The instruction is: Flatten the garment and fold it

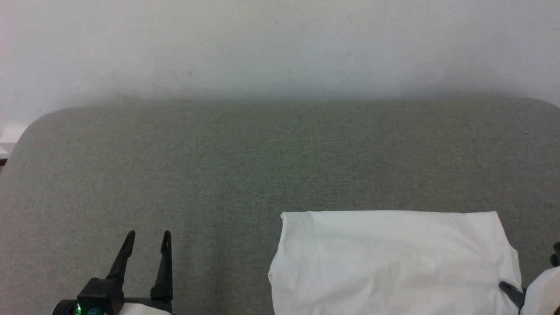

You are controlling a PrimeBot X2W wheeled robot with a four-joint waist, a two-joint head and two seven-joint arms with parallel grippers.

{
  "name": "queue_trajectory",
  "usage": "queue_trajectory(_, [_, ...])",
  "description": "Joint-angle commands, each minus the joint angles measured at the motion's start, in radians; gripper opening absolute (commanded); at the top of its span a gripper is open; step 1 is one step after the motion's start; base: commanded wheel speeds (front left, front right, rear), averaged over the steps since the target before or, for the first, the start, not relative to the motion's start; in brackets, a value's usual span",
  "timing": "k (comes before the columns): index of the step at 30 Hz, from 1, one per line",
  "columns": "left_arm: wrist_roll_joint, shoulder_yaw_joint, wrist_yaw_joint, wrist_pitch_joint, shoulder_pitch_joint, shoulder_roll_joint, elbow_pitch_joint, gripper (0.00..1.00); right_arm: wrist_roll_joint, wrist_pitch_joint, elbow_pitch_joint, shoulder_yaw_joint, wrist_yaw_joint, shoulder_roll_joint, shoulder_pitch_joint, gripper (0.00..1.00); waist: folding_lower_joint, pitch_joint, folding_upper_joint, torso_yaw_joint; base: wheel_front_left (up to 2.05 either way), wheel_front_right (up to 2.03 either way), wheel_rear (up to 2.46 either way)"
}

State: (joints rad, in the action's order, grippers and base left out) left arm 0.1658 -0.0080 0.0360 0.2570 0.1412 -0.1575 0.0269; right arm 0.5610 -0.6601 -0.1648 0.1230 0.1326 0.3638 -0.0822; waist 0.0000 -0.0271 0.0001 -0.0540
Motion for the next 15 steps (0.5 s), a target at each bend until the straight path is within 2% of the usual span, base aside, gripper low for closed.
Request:
queue_trajectory(1, [-0.008,0.001,0.006,0.005,-0.001,0.007,0.007,1.0,0.012,-0.017,0.02,0.021,-0.002,-0.012,-0.008,0.0,0.0,-0.002,-0.0001,0.005,0.0,0.0,0.0])
queue_trajectory(5, [-0.008,0.002,0.007,0.005,-0.004,0.011,0.011,1.0,0.149,-0.092,0.1,0.022,-0.002,-0.094,0.006,0.0,0.0,-0.002,-0.0001,0.01,0.0,0.0,0.0])
queue_trajectory(11, [-0.01,0.001,0.007,0.005,-0.013,0.015,0.028,1.0,0.431,-0.227,0.238,-0.085,-0.002,-0.227,0.035,0.0,0.0,0.003,-0.0001,0.002,0.0,0.0,0.0])
queue_trajectory(15, [-0.012,-0.003,0.009,0.005,-0.024,0.014,0.036,1.0,0.485,-0.244,0.239,-0.181,-0.002,-0.261,0.065,0.0,0.0,0.005,-0.0001,-0.011,0.0,0.0,0.0])
